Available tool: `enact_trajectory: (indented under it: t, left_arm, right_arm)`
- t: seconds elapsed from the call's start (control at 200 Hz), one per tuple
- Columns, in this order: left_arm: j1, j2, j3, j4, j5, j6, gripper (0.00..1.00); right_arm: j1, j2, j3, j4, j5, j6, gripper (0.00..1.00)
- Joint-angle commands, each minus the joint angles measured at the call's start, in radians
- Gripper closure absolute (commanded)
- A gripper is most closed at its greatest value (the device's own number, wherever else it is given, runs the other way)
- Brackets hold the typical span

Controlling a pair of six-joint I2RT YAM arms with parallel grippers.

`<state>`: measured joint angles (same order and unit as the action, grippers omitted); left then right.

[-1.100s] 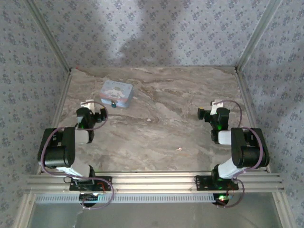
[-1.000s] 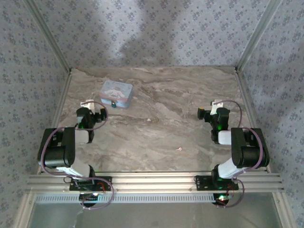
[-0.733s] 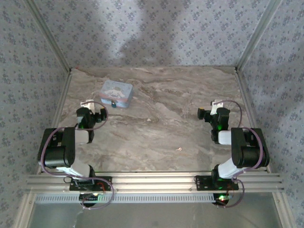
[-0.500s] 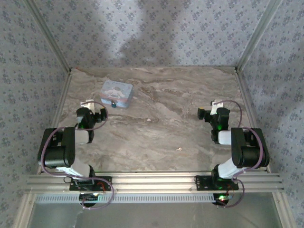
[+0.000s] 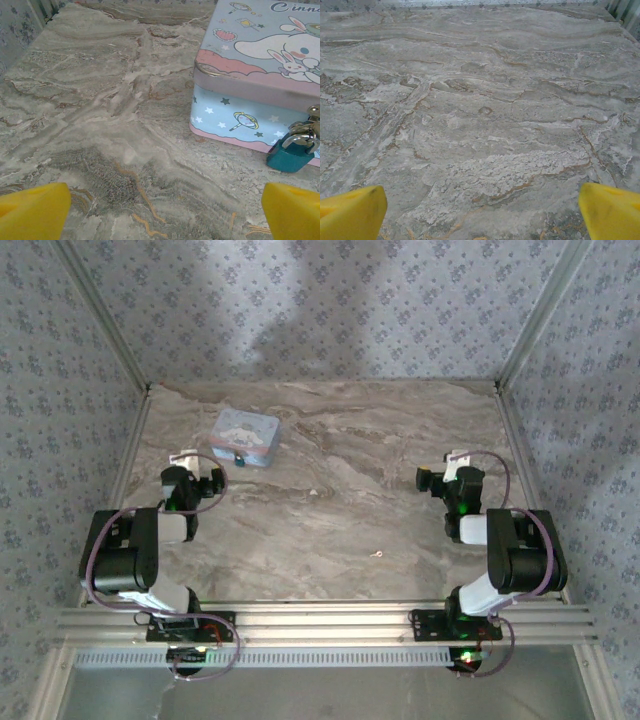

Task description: Unlock the padlock with the key

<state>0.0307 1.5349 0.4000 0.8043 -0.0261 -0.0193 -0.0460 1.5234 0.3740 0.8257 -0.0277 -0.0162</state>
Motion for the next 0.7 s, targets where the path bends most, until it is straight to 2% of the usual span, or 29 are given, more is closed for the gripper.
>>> enact_trajectory:
  t: [0.0, 0.195, 0.29, 0.5, 0.695]
  left_arm:
    - [-0.003, -0.002, 0.017, -0.001, 0.007, -0.006, 0.02]
    - [-0.003, -0.009, 0.011, 0.004, -0.012, -0.014, 0.02]
    - [-0.004, -0.070, 0.006, -0.034, -0.031, -0.020, 0.02]
    - [-0.004, -0.280, 0.008, -0.224, -0.045, -0.053, 0.02]
    - [-0.003, -0.445, 0.100, -0.527, -0.016, -0.183, 0.02]
  right_arm:
    - [-0.007, 0.002, 0.016, -0.016, -0.015, -0.007, 0.00]
    - [-0.007, 0.000, 0.012, -0.011, -0.018, -0.007, 0.00]
    - [-0.009, -0.013, 0.028, -0.047, 0.000, -0.001, 0.00]
    - [-0.011, -0.094, 0.049, -0.150, 0.013, 0.007, 0.00]
    - [-0.002, -0.265, 0.113, -0.415, 0.041, 0.061, 0.00]
